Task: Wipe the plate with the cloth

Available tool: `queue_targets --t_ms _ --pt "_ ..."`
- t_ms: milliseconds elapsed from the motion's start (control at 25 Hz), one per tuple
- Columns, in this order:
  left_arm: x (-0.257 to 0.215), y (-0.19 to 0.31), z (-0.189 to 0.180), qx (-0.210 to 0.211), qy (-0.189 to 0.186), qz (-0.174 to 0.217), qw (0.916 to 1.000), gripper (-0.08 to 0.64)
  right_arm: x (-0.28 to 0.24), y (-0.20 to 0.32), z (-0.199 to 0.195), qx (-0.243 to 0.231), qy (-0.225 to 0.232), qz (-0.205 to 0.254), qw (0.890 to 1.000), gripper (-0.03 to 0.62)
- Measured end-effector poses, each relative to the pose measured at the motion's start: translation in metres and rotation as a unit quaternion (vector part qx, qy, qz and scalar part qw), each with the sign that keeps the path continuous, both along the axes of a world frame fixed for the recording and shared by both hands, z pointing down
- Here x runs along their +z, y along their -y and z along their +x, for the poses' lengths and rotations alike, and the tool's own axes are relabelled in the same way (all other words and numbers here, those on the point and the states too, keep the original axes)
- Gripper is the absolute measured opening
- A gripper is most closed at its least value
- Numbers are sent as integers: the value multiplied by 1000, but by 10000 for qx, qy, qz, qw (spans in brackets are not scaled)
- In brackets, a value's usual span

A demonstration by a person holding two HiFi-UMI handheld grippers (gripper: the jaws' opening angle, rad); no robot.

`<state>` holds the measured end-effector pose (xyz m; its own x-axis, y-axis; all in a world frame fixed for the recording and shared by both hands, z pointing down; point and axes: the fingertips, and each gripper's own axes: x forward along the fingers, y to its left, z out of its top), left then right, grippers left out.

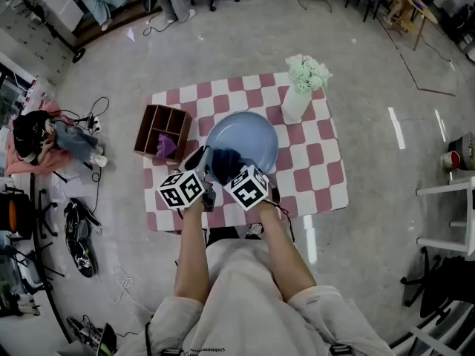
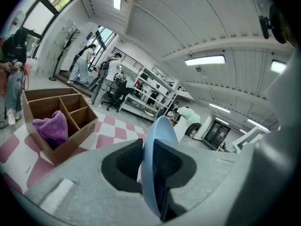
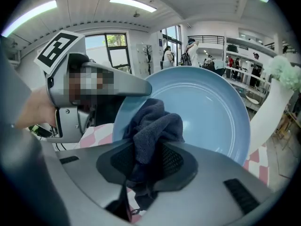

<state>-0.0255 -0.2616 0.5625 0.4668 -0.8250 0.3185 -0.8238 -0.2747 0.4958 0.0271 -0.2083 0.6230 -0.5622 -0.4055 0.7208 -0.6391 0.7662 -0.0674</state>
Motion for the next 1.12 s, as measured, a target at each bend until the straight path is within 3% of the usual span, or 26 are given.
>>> queue_targets --t_ms 400,760,840,1000,1120 --pt "-3 -16 2 70 54 -29 10000 57 -31 45 20 829 298 622 9942 115" --pt "-7 -12 -27 -343 -182 82 9992 56 -48 97 41 901 -5 960 9913 115" --pt "-9 -11 -32 -431 -28 166 9989 55 -47 99 50 945 -137 996 9904 115" --pt "-22 -5 -37 -471 731 446 9952 44 -43 97 64 1093 -268 998 9886 115" --pt "-31 -1 -39 -567 1090 582 9907 41 -35 91 66 1175 -304 1031 9872 115"
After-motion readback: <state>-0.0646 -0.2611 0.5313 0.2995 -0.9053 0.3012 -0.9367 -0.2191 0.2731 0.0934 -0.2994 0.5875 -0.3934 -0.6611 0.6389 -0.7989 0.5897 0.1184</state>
